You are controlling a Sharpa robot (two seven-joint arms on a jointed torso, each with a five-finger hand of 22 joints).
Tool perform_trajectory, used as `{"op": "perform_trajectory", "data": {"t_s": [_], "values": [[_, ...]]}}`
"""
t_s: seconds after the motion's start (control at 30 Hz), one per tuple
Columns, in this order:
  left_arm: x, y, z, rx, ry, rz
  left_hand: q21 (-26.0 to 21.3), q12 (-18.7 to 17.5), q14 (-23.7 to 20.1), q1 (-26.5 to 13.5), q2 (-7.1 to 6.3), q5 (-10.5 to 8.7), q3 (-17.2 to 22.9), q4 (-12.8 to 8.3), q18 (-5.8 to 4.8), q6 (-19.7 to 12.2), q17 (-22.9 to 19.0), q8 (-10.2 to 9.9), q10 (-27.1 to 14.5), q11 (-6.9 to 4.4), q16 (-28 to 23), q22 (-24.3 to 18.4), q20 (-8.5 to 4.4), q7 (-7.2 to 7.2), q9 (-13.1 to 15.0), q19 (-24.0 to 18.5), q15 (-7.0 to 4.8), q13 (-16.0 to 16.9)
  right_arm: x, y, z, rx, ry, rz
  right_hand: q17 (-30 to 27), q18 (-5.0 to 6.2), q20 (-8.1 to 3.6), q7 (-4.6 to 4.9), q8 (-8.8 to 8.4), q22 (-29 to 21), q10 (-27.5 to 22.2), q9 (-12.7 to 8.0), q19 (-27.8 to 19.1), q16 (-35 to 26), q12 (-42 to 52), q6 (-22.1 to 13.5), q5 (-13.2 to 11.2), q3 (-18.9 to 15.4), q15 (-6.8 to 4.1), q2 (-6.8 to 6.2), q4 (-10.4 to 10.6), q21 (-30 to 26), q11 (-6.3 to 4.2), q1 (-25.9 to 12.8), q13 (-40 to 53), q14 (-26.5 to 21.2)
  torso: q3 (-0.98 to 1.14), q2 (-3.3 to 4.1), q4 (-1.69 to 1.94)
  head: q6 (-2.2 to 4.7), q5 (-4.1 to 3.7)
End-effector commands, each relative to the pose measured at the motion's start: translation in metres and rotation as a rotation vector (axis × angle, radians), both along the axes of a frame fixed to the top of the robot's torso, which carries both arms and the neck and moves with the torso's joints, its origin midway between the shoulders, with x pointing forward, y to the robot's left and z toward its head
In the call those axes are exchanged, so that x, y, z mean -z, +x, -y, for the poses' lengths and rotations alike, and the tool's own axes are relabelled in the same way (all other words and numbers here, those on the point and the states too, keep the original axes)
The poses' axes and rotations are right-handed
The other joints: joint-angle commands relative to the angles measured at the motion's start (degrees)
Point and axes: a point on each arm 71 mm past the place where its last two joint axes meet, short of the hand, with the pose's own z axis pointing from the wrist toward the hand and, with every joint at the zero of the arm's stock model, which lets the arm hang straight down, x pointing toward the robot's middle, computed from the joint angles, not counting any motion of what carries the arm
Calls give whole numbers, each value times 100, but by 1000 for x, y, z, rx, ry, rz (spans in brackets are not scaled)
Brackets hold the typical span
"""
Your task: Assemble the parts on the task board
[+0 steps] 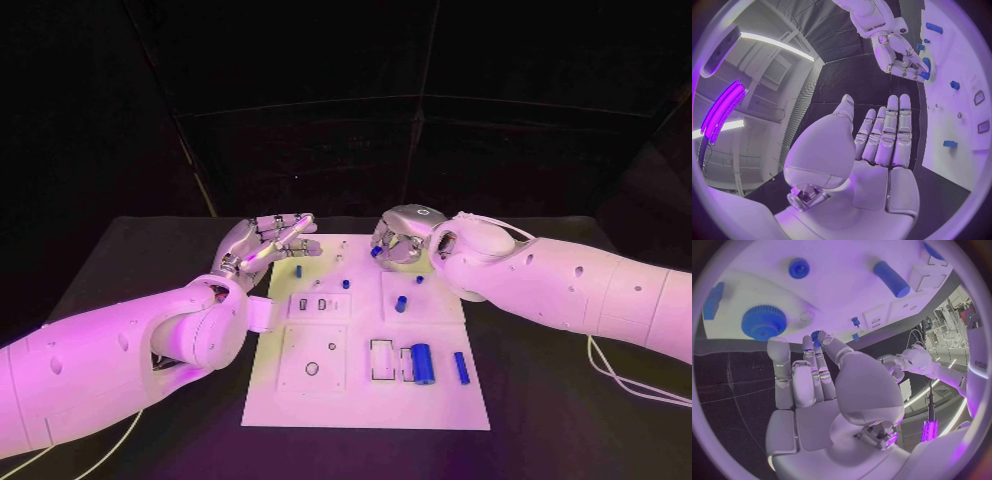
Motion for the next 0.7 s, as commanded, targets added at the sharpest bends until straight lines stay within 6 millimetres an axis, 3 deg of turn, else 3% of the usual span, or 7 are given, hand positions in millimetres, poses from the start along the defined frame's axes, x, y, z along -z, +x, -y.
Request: {"op": "perform_trajectory", "data": {"t_s": [0.03,0.4,0.57,0.7], "values": [[-2,0,0,14,-2,9,25,-25,45,25,14,31,7,-27,76,47,5,-32,33,4,-26,4,-12,48,-7,35,-9,-7,-8,3,-5,19,78,61,6,-89,-17,-35,-18,9,44,47,19,23,-27,54,-32,-3,-29,-20,40,27,1,-30,-3,265,3,15,23,18,0],[-1,2,2,16,-3,8,25,-30,45,31,21,32,9,-33,75,48,8,-35,32,4,-30,3,-13,44,-7,38,-9,-7,-7,16,-27,26,96,78,10,-90,-18,-35,-25,14,40,46,20,27,-35,49,-37,6,-30,-18,63,32,1,-32,-3,266,6,33,35,27,53],[-1,2,3,17,-3,7,25,-30,45,31,21,32,9,-33,75,48,8,-35,32,4,-30,3,-13,44,-7,38,-9,-7,-6,20,-35,27,91,75,15,-89,-19,-35,-26,12,38,46,18,30,-37,48,-37,7,-30,-19,66,31,1,-32,-3,267,4,58,61,46,35],[-2,2,3,18,-3,8,25,-30,45,31,21,32,9,-33,75,48,8,-35,32,4,-30,3,-13,44,-7,38,-9,-7,-5,24,-39,33,87,74,15,-90,-19,-33,-31,13,32,44,18,31,-42,42,-35,10,-30,-23,73,33,3,-32,-4,267,2,65,57,59,45]]}}
